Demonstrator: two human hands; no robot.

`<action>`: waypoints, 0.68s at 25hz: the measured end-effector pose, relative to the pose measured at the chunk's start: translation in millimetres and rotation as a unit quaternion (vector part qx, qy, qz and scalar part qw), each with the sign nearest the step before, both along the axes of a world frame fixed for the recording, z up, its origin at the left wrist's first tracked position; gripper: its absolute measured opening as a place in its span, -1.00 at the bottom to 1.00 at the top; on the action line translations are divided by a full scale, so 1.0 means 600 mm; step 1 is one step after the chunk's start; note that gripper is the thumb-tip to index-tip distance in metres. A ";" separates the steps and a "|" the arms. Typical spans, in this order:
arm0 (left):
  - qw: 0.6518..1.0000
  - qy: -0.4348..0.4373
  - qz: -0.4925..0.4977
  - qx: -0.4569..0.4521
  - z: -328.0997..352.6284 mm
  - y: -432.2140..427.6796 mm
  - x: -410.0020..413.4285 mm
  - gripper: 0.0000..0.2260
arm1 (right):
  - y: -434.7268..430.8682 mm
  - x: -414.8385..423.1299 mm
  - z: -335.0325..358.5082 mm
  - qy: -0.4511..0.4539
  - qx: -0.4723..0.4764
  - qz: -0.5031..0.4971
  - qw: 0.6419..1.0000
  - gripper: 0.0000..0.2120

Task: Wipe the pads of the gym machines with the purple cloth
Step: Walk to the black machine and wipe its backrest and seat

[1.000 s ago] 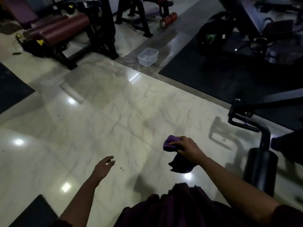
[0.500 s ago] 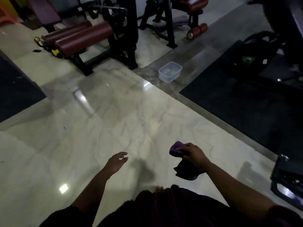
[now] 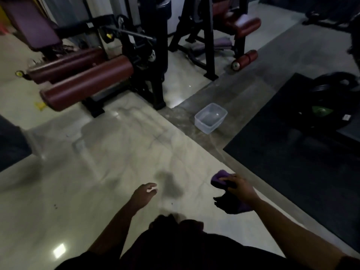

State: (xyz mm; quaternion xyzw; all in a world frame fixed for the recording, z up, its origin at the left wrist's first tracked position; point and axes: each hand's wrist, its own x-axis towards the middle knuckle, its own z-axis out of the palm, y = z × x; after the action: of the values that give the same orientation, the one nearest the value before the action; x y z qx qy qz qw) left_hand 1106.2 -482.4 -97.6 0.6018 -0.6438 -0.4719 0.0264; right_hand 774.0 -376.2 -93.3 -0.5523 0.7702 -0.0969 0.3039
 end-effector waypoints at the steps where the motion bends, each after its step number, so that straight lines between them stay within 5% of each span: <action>1: 1.000 -0.003 -0.015 -0.005 0.003 -0.053 -0.016 -0.71 | -0.033 -0.014 0.002 -0.009 -0.003 -0.020 1.000 -0.60; 17: 0.982 -0.098 -0.148 0.058 -0.033 -0.773 -0.337 -0.67 | -0.781 -0.296 -0.042 -0.032 0.049 -0.065 0.996 -0.57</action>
State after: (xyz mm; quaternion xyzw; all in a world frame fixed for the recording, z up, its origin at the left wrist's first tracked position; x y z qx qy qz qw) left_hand 904.3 -946.3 -117.6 0.5440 -0.6967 -0.4456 -0.1419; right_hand 596.7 -844.8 -118.5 -0.4820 0.7985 -0.0963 0.3477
